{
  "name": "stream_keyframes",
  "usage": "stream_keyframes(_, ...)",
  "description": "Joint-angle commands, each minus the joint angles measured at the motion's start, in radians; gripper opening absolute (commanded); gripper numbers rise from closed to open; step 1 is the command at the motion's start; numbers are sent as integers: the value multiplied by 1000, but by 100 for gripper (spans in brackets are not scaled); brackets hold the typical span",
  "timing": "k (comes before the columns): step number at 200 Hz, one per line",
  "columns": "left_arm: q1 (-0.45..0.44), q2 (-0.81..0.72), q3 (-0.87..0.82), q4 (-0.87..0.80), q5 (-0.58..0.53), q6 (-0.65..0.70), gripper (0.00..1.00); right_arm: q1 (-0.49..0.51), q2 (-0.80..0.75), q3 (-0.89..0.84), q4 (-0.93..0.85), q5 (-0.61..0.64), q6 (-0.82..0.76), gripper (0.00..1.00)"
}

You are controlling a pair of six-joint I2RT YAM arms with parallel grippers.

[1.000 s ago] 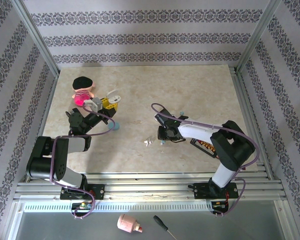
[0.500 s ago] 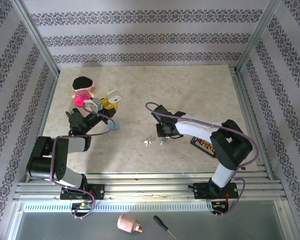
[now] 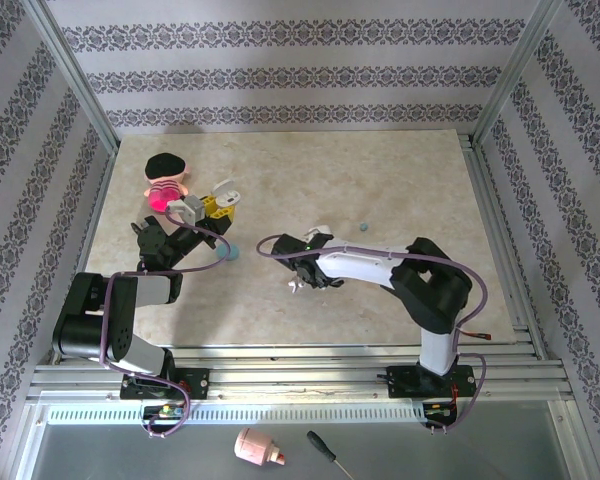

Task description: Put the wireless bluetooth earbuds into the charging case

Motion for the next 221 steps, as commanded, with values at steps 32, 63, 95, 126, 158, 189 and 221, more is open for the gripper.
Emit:
stream_keyframes(32,-6,-23,-7,62,-4,18,20,34,90,53,-69,82,10,32)
stream_keyframes(63,-6,-19,-6,62,0,14,19,36,112,54,-75,93,4,31)
stream_keyframes(95,-5,-19,-7,62,1,13,19,35,127,55,-75,95,-3,30)
stream_keyframes(126,-6,-17,-7,62,0,12,19,35,146,62,-70,97,-13,30)
stream_keyframes(158,-6,-20,-7,62,1,11,20,35,159,71,-69,104,-24,29)
stream_keyframes(189,-6,-16,-9,62,3,10,19,33,171,75,-69,114,-32,29)
stream_keyframes(221,-6,-13,-7,62,6,8,19,31,177,87,-68,129,-54,27)
